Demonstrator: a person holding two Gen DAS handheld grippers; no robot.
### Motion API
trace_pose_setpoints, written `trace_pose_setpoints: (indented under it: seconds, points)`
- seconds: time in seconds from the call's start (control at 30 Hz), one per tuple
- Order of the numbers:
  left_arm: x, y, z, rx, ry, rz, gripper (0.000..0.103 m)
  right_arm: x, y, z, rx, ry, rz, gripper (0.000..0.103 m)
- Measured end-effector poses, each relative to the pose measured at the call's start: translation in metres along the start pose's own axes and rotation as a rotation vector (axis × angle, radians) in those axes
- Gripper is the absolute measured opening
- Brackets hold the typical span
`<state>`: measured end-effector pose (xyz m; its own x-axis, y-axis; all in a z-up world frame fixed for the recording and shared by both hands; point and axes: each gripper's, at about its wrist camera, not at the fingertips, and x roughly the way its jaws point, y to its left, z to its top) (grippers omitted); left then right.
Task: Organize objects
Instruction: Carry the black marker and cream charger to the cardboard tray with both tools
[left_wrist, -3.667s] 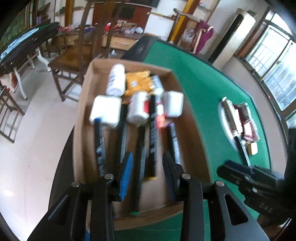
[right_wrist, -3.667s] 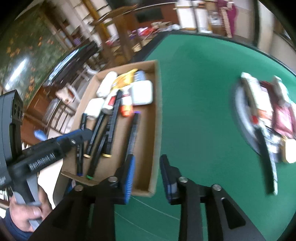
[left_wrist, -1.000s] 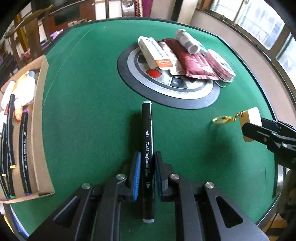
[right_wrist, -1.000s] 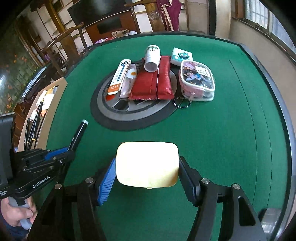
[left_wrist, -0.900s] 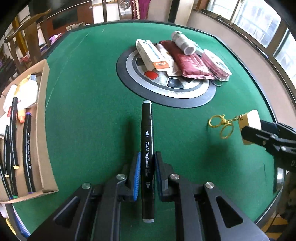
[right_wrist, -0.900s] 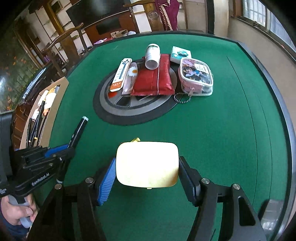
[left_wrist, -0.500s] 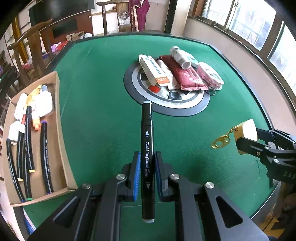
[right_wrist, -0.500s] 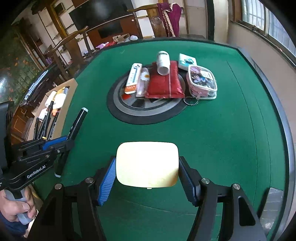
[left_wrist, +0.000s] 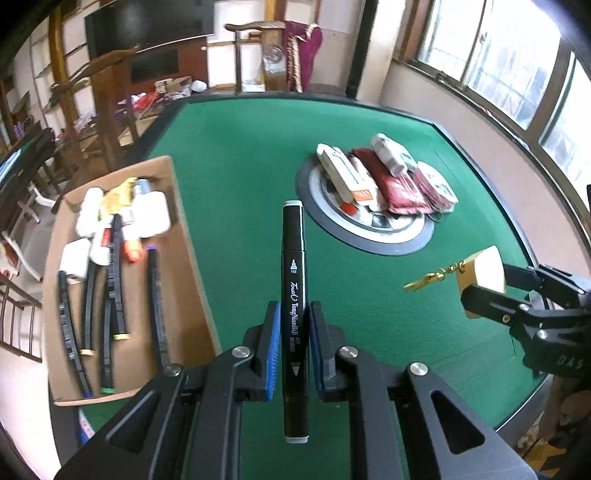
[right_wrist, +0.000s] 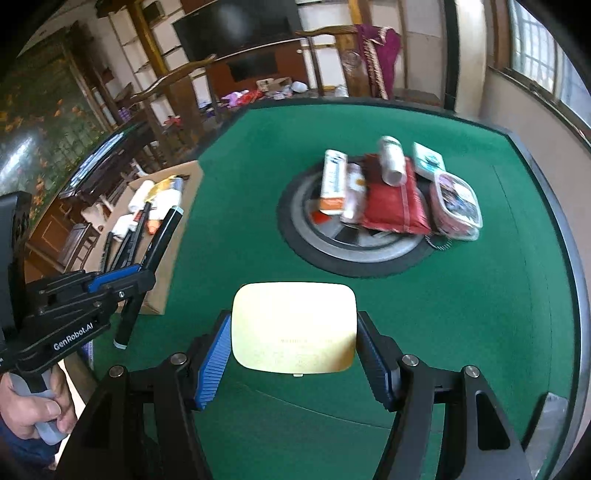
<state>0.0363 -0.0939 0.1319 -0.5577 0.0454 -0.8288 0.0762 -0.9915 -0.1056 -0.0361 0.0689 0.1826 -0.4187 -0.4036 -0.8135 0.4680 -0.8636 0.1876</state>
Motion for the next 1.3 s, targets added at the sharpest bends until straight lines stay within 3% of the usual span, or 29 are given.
trace_pose_setpoints:
  seconds: [0.33, 0.8, 1.03, 1.3]
  points:
    - [-0.031, 0.067, -0.003, -0.104, -0.044, 0.056, 0.014, 0.014, 0.059, 0.022, -0.080, -0.006, 0.073, 0.070]
    - [-0.047, 0.154, -0.016, -0.201, -0.031, 0.123, 0.015, 0.046, 0.158, 0.044, -0.213, 0.000, 0.178, 0.070]
    - [-0.032, 0.182, -0.019, -0.219, 0.004, 0.124, 0.015, 0.087, 0.199, 0.051, -0.259, 0.054, 0.197, 0.070]
    - [-0.004, 0.201, -0.023, -0.223, 0.060, 0.110, 0.015, 0.126, 0.214, 0.048, -0.277, 0.109, 0.175, 0.070]
